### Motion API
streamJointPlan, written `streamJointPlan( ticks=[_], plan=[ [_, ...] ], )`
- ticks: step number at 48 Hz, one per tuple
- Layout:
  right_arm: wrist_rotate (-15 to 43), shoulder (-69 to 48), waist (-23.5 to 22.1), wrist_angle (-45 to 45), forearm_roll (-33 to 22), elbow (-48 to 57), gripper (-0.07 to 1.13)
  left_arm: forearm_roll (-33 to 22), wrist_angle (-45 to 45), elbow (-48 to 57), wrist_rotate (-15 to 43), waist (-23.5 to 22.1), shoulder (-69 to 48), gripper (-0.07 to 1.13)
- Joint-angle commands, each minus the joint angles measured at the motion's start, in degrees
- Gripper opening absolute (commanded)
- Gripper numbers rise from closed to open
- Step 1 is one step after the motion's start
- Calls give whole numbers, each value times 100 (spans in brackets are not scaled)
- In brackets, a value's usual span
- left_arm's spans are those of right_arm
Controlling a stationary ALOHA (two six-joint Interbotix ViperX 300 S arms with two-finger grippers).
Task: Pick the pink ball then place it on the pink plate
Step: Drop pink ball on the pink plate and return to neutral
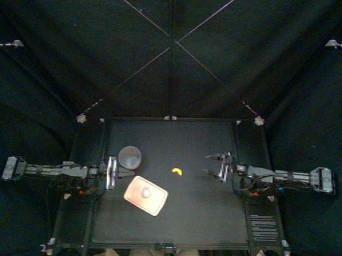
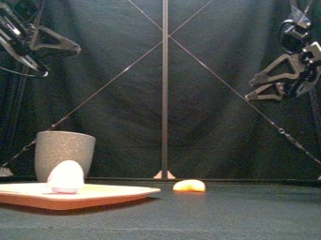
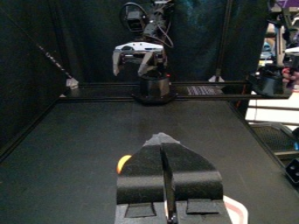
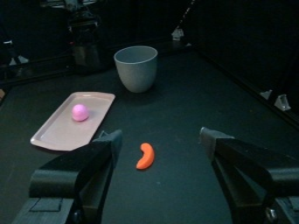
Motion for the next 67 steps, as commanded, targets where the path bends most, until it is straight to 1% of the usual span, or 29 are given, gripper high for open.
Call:
streamJointPlan(
  ticks=[1,11,14,26,30,33,67],
  plan=[
    [-9,-70,-26,123,0,-70,102,-9,-44,-79,0,26,18,5],
    [0,-53,35,149,-18,-141,102,-9,-44,-70,0,70,18,5],
    [-9,-53,114,149,-26,-185,102,-9,-53,-53,0,79,18,5],
    [-9,-53,870,149,-53,-431,102,0,-44,-26,9,123,18,5],
    [-9,-53,1081,149,-70,-492,102,0,-44,-26,9,132,18,5],
    [-9,-53,1134,141,-70,-519,102,26,-44,-9,9,132,18,5],
    [-9,-44,1116,141,-70,-527,102,79,-44,26,9,132,18,5]
  ],
)
